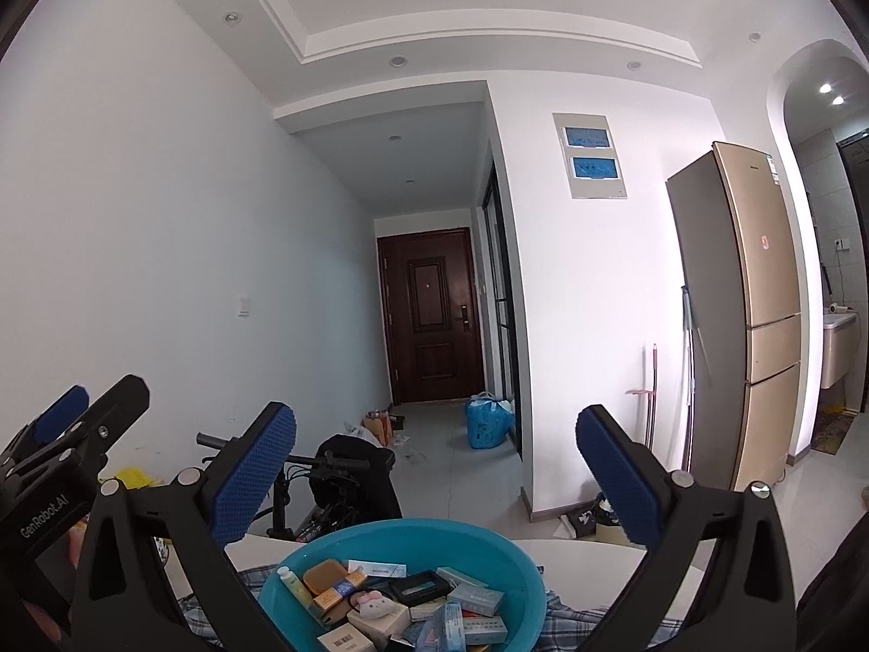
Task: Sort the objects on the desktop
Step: 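Lower the left tool toward the white bottle lying on the plaid cloth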
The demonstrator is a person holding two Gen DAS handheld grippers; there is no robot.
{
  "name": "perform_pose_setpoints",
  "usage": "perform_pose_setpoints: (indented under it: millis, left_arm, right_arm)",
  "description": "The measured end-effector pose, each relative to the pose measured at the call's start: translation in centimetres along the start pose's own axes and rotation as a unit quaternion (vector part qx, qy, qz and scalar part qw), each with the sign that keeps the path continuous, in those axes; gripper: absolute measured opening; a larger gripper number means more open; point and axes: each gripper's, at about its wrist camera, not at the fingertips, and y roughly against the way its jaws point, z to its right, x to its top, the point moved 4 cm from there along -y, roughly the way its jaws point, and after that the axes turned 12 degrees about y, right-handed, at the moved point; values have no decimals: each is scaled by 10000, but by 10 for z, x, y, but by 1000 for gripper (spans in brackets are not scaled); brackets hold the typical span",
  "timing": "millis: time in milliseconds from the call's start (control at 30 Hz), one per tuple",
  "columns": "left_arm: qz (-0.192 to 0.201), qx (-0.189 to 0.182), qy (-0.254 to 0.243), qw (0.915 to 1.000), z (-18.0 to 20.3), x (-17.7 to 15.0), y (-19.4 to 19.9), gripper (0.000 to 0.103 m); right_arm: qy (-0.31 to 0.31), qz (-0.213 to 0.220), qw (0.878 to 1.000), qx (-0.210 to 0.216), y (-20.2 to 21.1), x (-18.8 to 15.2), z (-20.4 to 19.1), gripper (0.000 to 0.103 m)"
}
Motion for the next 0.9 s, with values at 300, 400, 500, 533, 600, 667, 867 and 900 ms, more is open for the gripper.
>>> perform_pose_setpoints:
  millis: [300, 400, 500, 533, 600, 667, 867, 900]
  left_arm:
    - [-371, -29, -39, 9993, -4, -1, 12, 103]
    - [-439, 21, -130, 9990, -4, -4, 16, 103]
    - [-623, 184, -287, 9975, -6, -14, 14, 103]
    - [-691, 237, -294, 9969, -8, -17, 13, 103]
    - [-877, 287, -245, 9954, -12, -25, 10, 103]
    - [-1067, 309, -217, 9936, -16, -32, 8, 103]
    - [-1486, 407, -103, 9880, -26, -51, 2, 103]
    - [-1544, 431, -101, 9870, -28, -55, 1, 103]
  right_arm:
    - [-262, -313, 9989, 223, 6, -10, 8, 103]
    - [-215, -410, 9988, 187, 12, -15, 6, 103]
    - [-200, -539, 9982, 191, 13, -20, 4, 103]
    - [-199, -599, 9978, 210, 12, -22, 3, 103]
    - [-205, -708, 9970, 250, 11, -27, 1, 103]
    - [-190, -826, 9960, 268, 9, -34, -2, 103]
    - [-179, -1252, 9915, 306, 3, -61, -9, 103]
    - [-184, -1337, 9903, 320, 2, -67, -10, 103]
